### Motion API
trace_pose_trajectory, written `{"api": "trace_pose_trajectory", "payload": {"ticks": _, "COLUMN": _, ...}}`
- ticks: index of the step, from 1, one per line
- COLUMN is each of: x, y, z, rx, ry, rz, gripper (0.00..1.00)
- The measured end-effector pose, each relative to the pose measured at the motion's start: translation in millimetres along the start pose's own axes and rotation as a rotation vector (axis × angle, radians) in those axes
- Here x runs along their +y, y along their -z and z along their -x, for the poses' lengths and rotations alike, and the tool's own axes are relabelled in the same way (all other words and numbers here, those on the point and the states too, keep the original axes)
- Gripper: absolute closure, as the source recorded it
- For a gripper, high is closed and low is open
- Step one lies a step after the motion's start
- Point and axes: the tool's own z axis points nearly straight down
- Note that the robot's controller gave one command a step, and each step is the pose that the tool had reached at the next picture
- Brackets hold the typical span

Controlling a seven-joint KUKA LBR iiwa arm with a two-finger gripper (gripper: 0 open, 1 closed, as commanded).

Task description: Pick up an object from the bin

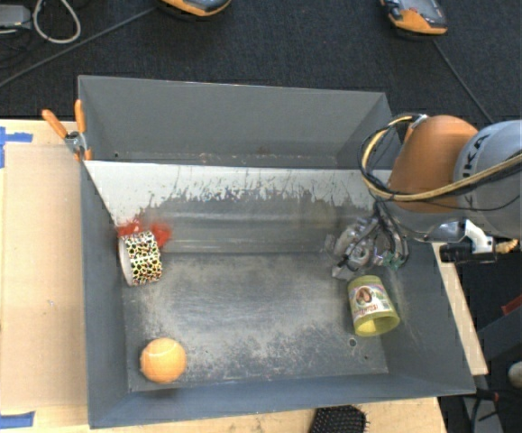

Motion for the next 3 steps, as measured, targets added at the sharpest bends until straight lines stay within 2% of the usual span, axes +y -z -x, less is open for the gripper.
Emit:
{"api": "trace_pose_trajectory", "payload": {"ticks": 1, "x": -1, "y": 0, "z": -4.6, "rx": -0.001, "ry": -0.166, "rz": 0.001, "gripper": 1.0}}
{"api": "trace_pose_trajectory", "payload": {"ticks": 2, "x": 2, "y": 0, "z": -2.2, "rx": -0.002, "ry": -0.091, "rz": 0.001, "gripper": 1.0}}
{"api": "trace_pose_trajectory", "payload": {"ticks": 3, "x": 0, "y": 11, "z": 1.7, "rx": -0.002, "ry": -0.124, "rz": 0.001, "gripper": 1.0}}
